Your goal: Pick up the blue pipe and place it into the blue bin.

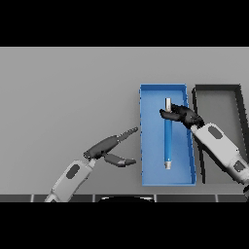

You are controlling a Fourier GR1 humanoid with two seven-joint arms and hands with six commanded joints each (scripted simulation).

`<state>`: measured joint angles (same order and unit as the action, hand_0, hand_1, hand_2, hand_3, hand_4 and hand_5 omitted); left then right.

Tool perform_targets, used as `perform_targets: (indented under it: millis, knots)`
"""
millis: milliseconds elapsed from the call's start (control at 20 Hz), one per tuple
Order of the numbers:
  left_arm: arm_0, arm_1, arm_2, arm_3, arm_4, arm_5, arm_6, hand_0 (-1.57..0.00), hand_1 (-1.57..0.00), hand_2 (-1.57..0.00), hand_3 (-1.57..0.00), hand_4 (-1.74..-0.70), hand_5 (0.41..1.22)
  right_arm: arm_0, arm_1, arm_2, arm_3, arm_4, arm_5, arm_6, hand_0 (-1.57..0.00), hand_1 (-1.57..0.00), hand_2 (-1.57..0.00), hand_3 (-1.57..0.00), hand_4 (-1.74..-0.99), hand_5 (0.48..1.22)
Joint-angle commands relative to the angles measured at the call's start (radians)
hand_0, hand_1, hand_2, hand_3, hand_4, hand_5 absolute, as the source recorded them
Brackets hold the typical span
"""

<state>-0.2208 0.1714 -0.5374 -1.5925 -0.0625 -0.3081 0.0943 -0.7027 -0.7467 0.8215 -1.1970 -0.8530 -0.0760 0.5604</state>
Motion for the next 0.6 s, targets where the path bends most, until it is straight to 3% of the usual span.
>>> perform_targets:
  millis: [0,200,350,550]
  knots:
    - [-0.001,-0.004,0.002,0.006,0.0,0.002,-0.004,0.0,0.0,0.0,0.0,-0.9,0.453,-0.005,0.007,0.006,0.01,0.011,0.009,-0.01,-0.09,-0.08,-0.08,-0.06,-1.126,0.794]
    - [0.003,-0.029,-0.01,0.007,-0.004,0.015,0.006,0.0,0.0,0.0,0.0,-0.91,0.459,-0.002,0.007,0.011,0.017,0.028,-0.018,-0.009,-0.04,-0.03,-0.03,-0.02,-1.122,0.705]
    - [0.007,-0.015,-0.006,0.01,-0.007,0.01,-0.018,0.0,0.0,0.0,0.0,-0.92,0.464,0.005,-0.006,-0.003,-0.002,0.011,-0.014,-0.028,-0.02,-0.02,-0.02,-0.01,-1.123,0.689]
    - [-0.011,-0.015,0.009,0.017,0.013,0.002,0.01,0.0,0.0,0.0,0.0,-0.92,0.467,0.006,-0.01,-0.001,0.004,0.011,0.008,-0.031,-0.01,-0.01,-0.01,-0.01,-1.129,0.673]
